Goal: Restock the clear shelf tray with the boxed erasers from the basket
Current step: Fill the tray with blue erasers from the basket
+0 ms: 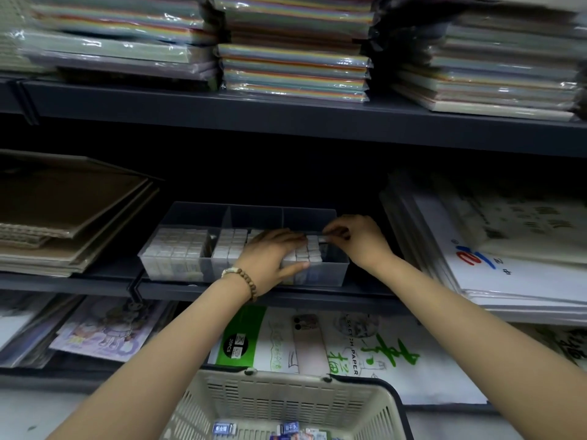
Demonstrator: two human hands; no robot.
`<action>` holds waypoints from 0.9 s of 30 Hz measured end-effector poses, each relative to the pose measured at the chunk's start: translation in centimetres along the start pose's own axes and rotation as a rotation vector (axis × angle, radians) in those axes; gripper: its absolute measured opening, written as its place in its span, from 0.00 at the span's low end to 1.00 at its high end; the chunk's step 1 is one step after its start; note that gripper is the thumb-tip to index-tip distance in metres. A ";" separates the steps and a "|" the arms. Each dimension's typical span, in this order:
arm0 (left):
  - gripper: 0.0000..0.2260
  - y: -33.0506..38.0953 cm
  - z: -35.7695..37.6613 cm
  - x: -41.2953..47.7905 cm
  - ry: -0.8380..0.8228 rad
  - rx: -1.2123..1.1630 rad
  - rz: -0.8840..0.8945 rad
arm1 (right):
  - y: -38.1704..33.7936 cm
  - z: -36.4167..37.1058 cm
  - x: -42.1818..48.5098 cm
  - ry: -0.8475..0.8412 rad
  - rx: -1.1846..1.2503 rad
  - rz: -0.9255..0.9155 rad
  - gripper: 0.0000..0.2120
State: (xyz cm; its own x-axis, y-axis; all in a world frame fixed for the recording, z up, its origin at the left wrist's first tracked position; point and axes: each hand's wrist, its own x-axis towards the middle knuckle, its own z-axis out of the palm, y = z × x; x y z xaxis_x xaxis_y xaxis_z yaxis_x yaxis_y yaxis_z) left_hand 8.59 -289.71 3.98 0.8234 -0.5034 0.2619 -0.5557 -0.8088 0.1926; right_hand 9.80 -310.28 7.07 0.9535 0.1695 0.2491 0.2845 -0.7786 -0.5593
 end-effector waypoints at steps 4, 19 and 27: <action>0.25 1.2 -1.4 -1.9 0.049 -0.096 -0.011 | -0.7 -1.5 -2.4 0.022 0.146 0.041 0.10; 0.21 2.7 15.1 -26.5 -0.414 -0.556 -0.546 | 7.2 17.9 -27.8 -0.757 0.270 0.515 0.14; 0.17 0.0 23.6 -31.5 -0.823 -0.630 -0.709 | 11.6 25.1 -32.5 -0.976 0.284 0.651 0.18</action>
State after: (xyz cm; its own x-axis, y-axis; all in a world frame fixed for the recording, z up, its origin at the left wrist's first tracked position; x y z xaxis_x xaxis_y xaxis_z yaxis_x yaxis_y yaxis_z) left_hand -14.59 -281.05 -26.60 0.6642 -0.2420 -0.7073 0.2663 -0.8075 0.5263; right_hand -15.40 -309.68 -27.36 0.5647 0.2749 -0.7782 -0.3827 -0.7482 -0.5420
